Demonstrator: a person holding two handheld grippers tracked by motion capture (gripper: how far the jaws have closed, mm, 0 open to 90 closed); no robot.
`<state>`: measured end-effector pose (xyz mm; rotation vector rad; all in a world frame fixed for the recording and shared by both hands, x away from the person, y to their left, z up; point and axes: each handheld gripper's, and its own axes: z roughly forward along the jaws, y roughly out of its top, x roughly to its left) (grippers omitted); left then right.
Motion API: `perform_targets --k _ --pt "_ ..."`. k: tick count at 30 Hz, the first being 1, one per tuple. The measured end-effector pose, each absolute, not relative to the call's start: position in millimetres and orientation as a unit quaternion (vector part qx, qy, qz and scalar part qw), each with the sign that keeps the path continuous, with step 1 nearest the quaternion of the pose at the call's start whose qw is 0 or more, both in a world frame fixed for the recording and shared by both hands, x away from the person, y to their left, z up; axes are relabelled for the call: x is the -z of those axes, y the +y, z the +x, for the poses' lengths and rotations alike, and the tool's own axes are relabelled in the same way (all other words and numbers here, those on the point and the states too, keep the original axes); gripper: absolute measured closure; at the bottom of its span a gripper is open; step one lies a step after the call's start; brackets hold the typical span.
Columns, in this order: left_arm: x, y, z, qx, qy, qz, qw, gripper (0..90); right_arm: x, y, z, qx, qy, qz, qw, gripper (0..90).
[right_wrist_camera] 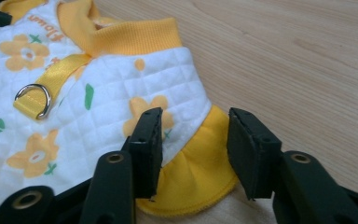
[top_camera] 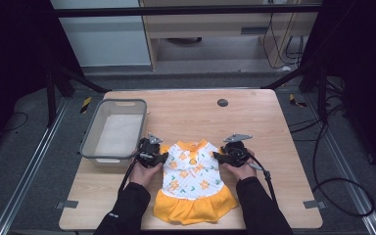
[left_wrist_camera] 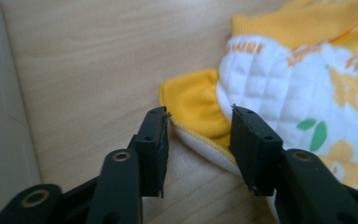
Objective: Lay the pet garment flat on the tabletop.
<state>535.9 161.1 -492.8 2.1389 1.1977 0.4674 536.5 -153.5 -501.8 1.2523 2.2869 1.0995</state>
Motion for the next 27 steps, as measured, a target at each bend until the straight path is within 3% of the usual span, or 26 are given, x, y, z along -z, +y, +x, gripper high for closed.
perform_targets --k 2,5,9,16,21,23,25,27 --pt "493.8 161.0 534.0 -0.180 0.454 0.811 0.323 62.5 502.0 -152.2 535.2 -0.382 0.802 0.432 0.159 64.5" --pt "492.9 156.4 532.1 -0.175 0.448 0.816 0.321 74.9 501.6 -148.6 532.5 -0.383 0.804 0.430 0.152 76.9" --pt "491.8 153.2 530.9 -0.170 0.454 0.814 0.319 84.9 499.9 -145.2 530.0 -0.380 0.805 0.428 0.157 82.0" --pt "459.0 163.9 521.8 -0.194 0.447 0.781 0.390 86.2 468.8 -146.7 522.8 -0.442 0.781 0.405 0.177 83.1" --pt "422.1 161.5 530.9 -0.237 0.433 0.763 0.417 85.9 433.0 -140.0 524.8 -0.490 0.752 0.378 0.228 82.9" --pt "413.6 158.9 539.0 -0.251 0.436 0.756 0.418 82.3 423.0 -135.7 530.2 -0.484 0.747 0.376 0.259 82.1" --pt "409.7 156.6 546.6 -0.264 0.449 0.746 0.415 62.8 419.0 -131.9 537.8 -0.462 0.746 0.383 0.289 70.7" --pt "407.7 156.6 549.5 -0.272 0.455 0.740 0.414 50.5 420.0 -129.9 544.1 -0.433 0.752 0.392 0.305 61.6"
